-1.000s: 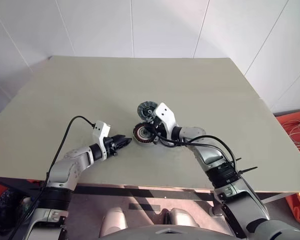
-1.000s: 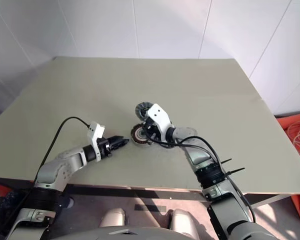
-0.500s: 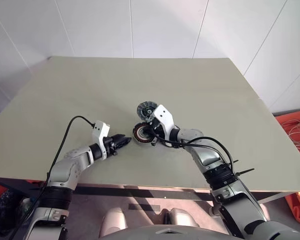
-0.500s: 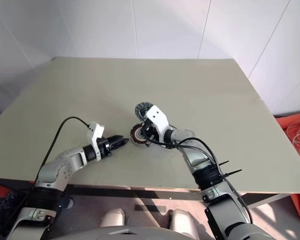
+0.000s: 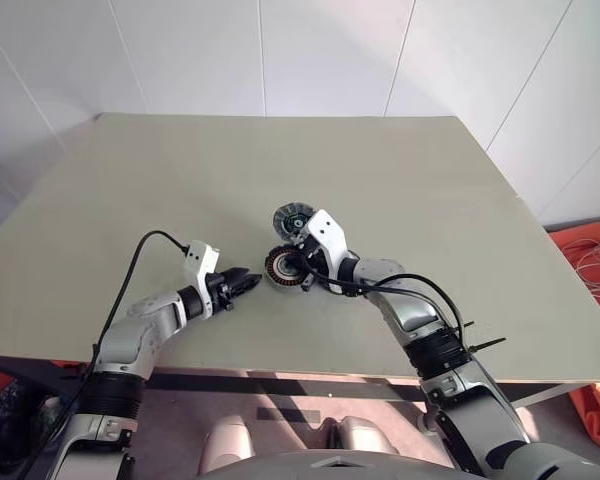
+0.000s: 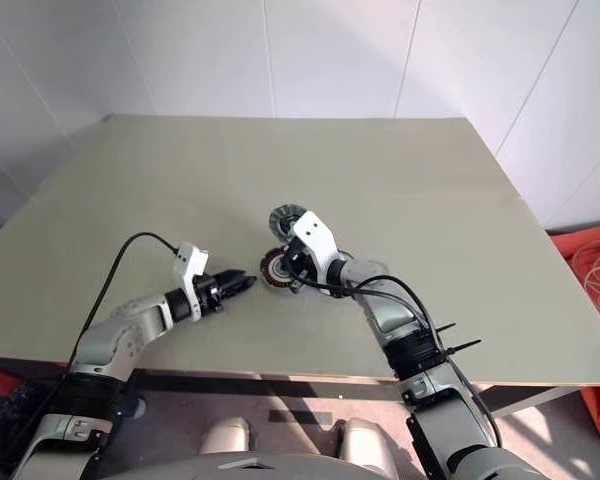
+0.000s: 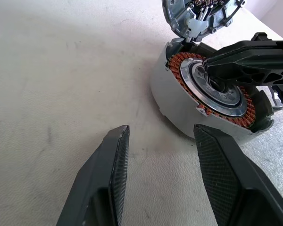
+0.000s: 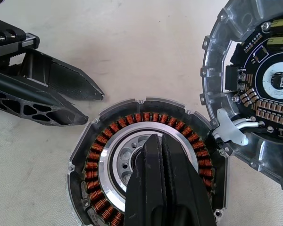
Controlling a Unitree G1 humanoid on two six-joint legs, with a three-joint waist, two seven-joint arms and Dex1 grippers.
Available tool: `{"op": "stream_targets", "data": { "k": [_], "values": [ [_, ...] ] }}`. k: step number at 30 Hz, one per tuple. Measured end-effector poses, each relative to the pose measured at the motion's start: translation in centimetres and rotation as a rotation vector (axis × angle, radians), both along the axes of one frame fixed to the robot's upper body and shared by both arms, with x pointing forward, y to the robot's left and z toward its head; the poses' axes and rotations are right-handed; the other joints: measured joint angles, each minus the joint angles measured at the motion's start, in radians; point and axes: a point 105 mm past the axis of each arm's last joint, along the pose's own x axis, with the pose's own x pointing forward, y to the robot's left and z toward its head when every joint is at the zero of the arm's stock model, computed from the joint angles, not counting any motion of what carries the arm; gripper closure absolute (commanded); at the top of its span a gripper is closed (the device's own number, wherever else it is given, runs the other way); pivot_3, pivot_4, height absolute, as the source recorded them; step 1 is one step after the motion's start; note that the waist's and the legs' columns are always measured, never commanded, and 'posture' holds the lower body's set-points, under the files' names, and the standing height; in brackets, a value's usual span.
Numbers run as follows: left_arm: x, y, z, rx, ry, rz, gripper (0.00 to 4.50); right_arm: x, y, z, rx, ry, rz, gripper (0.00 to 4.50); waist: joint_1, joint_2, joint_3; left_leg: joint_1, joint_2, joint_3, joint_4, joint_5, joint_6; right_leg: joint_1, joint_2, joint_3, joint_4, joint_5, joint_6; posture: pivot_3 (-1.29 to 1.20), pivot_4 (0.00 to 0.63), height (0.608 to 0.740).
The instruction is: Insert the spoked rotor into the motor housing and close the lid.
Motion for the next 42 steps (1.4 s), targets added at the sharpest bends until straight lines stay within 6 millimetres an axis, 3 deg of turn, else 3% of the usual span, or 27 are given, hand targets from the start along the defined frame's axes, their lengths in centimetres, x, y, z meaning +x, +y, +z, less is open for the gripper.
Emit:
{"op": "stream_targets", "data": {
  "k": [22,30,42],
  "values": [
    [0.7,0.5,0.3,-0.003,-0.020,0.022,2.20,-0.4,-0.1,0.7,-0.017,-0.020,0.025,4.47,0.002,0.000,0.000,0.000,0.000,0.000,0.000,0.000,0.000,-0.001,0.000,0.000,0.000,0.000,0.000,0.00,0.000,0.740],
    [0.7,0.5,0.3,-0.002,-0.022,0.022,2.20,0.2,0.6,2.4,-0.012,-0.069,0.054,4.47,0.002,0.000,0.000,0.001,0.000,0.000,0.000,0.000,0.000,-0.001,0.000,0.000,0.000,0.000,0.000,0.00,0.000,0.740],
    [0.6,0.8,0.1,0.001,-0.019,0.029,2.20,-0.3,0.5,-0.1,-0.014,0.006,0.044,4.47,0.000,0.000,0.000,0.000,0.000,0.000,0.000,0.000,0.000,-0.001,0.000,0.000,0.000,0.000,0.000,0.00,0.000,0.740]
  ]
}}
